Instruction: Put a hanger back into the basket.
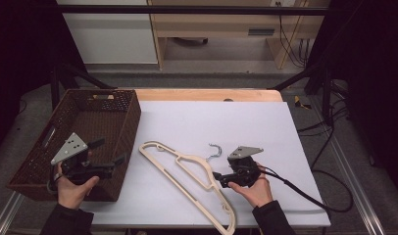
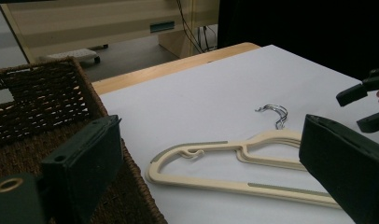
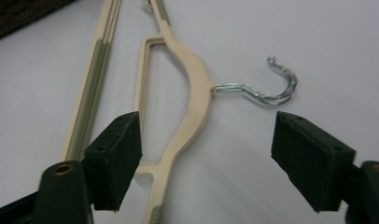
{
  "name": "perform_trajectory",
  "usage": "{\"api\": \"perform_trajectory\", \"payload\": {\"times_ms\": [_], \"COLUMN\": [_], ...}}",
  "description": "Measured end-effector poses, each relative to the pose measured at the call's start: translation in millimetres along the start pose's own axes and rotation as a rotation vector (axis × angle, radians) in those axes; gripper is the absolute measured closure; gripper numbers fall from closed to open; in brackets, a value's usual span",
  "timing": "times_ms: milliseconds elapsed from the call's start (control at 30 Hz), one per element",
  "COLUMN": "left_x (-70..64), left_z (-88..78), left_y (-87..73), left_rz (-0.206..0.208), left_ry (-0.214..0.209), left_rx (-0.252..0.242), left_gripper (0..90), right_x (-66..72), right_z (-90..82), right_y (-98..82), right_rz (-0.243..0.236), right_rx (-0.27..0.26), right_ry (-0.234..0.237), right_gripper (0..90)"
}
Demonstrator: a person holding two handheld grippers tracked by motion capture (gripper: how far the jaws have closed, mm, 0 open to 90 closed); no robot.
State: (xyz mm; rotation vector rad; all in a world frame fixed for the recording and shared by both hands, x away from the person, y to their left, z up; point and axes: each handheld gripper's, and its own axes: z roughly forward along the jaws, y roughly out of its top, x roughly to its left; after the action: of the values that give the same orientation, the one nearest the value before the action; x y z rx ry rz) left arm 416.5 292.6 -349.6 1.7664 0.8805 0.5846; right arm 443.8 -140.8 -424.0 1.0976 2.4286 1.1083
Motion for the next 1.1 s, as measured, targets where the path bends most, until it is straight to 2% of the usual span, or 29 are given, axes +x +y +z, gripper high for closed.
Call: {"api": "perform_trajectory", "payload": {"times_ms": [100, 167, 200, 233, 300, 367, 533, 600, 767, 800, 967, 1100], "left_x": [-1.2, -2.1, -2.4, -2.6, -3.6, -5.0, -7.2, -8.1, -11.4, -12.0, -14.5, -15.8], "left_z": [1.5, 2.2, 2.2, 2.2, 2.2, 2.3, 3.0, 3.8, 7.2, 7.8, 10.9, 11.3], "left_y": [-0.3, -0.5, -0.6, -0.8, -1.0, -0.9, -0.7, -0.9, -1.4, -1.6, -2.2, -2.1], "left_rz": [0.007, 0.010, 0.011, 0.010, 0.010, 0.010, 0.018, 0.019, 0.023, 0.027, 0.040, 0.042], "left_ry": [0.000, 0.002, 0.002, 0.001, 0.000, -0.005, -0.011, -0.014, -0.017, -0.018, -0.020, -0.019], "left_rx": [0.005, 0.009, 0.010, 0.011, 0.011, 0.012, 0.014, 0.018, 0.031, 0.033, 0.046, 0.046], "left_gripper": [5.9, 5.8, 5.9, 5.9, 6.0, 6.1, 6.1, 6.1, 6.1, 6.2, 6.2, 6.2], "right_x": [2.0, 4.3, 4.7, 6.6, 9.2, 13.5, 20.0, 21.1, 23.0, 22.7, 21.8, 21.2], "right_z": [6.6, 10.3, 11.7, 12.7, 14.0, 15.5, 18.6, 19.7, 22.2, 21.9, 19.8, 18.3], "right_y": [-3.0, -4.7, -6.1, -7.4, -11.6, -15.3, -23.8, -26.9, -29.5, -28.9, -27.7, -26.9], "right_rz": [0.002, 0.017, 0.009, 0.018, -0.008, 0.009, 0.012, 0.008, 0.036, 0.056, 0.118, 0.138], "right_rx": [0.043, 0.070, 0.087, 0.107, 0.149, 0.190, 0.255, 0.276, 0.306, 0.312, 0.319, 0.319], "right_ry": [0.004, 0.021, 0.032, 0.032, 0.033, 0.027, 0.068, 0.067, 0.075, 0.094, 0.103, 0.102], "right_gripper": [32.1, 34.7, 37.1, 38.6, 42.3, 46.2, 56.9, 61.1, 70.8, 73.2, 75.1, 76.0]}}
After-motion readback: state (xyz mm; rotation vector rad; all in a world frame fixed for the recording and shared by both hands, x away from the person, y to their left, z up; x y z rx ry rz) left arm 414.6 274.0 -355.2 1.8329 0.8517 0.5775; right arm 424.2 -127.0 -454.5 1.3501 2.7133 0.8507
